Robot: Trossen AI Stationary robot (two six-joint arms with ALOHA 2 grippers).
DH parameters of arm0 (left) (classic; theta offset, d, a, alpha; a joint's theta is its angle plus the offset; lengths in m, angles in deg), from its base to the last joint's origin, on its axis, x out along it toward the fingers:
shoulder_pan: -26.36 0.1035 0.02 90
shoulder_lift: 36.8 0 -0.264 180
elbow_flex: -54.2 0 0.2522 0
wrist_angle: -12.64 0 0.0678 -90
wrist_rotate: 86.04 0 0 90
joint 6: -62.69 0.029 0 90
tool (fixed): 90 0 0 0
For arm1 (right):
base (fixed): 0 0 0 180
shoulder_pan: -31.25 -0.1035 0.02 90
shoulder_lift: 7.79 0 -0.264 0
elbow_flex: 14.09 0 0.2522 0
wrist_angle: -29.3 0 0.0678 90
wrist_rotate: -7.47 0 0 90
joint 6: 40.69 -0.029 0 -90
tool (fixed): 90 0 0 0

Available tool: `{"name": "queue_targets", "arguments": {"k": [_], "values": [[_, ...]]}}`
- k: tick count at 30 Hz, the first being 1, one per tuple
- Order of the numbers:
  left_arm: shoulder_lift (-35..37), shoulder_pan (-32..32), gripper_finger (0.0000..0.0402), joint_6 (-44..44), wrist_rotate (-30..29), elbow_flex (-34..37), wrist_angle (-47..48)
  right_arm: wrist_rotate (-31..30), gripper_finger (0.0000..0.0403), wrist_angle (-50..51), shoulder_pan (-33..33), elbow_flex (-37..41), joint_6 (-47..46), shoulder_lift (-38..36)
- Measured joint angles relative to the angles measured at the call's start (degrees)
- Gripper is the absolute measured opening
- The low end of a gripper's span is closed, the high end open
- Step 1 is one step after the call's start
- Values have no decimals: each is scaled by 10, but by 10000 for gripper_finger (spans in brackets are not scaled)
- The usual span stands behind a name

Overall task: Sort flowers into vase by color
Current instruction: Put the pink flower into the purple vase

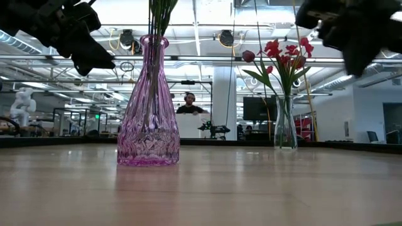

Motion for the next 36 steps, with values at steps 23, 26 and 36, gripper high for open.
{"name": "queue_targets", "arguments": {"k": [23, 26, 36], "values": [[0, 0, 134, 0, 3, 0, 25, 209, 22, -141, -222, 0, -95, 154], [0, 0, 134, 0, 3, 0, 28, 210, 7, -140, -237, 0, -103, 174], [0, 0, 134, -1, 4, 0, 27, 210, 1, -65, -239, 0, -55, 244]]}}
